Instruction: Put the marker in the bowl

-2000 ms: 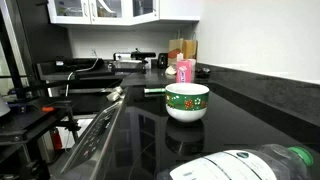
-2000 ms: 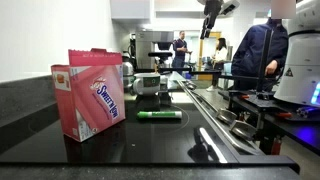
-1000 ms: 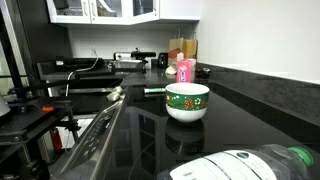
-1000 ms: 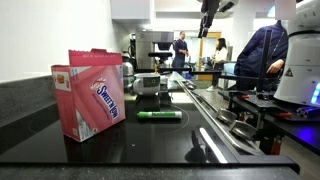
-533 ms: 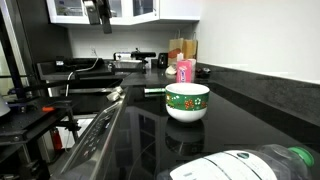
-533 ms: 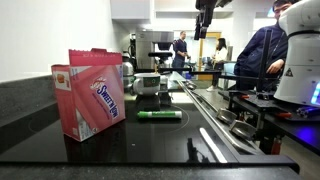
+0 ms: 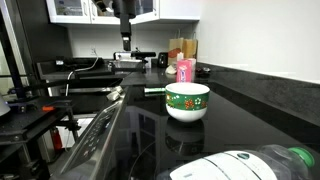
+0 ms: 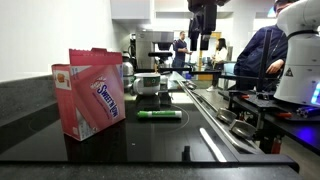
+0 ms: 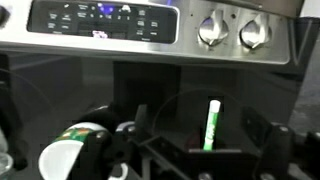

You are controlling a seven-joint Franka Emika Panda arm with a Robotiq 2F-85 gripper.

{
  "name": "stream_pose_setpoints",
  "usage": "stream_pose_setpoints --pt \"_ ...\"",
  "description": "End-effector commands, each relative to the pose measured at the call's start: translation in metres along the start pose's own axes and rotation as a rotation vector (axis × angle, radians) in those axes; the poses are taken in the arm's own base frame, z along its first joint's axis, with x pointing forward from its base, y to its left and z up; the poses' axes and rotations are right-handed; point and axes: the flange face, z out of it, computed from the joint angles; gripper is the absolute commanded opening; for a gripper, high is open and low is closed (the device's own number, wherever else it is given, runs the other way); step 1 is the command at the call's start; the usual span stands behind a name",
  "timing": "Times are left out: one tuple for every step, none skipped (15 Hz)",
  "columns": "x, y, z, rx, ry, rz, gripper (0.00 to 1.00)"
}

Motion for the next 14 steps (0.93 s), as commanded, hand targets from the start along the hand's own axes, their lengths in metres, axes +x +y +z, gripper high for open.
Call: stream_pose_setpoints --pt "0.039 -0.029 0.034 0.008 -0.029 0.030 1.00" --pt "0.050 -0.038 0.047 0.010 -0.033 0.035 1.00" --pt "0.060 -0.044 0.059 0.013 -0.034 0.036 1.00" --pt "0.071 -0.051 0.073 0.017 -0.050 0.037 1.00" --pt "0.081 -0.057 0.085 0.019 -0.061 0.033 1.00" --pt "0.091 -0.062 0.098 0.013 -0.078 0.033 1.00" --pt "0.100 -0.066 0.109 0.010 -0.098 0.024 1.00" --pt "0.110 -0.070 0.120 0.016 -0.114 0.012 1.00" --pt "0.119 -0.075 0.130 0.011 -0.119 0.008 1.00" --pt "0.129 -0.079 0.137 0.006 -0.121 0.010 1.00" --pt "0.138 -0.082 0.142 0.007 -0.125 0.009 1.00" --pt "0.148 -0.085 0.146 0.006 -0.125 0.010 0.99" --pt "0.155 -0.088 0.149 0.008 -0.129 0.010 0.94" --pt "0.162 -0.091 0.152 0.011 -0.139 0.009 0.75"
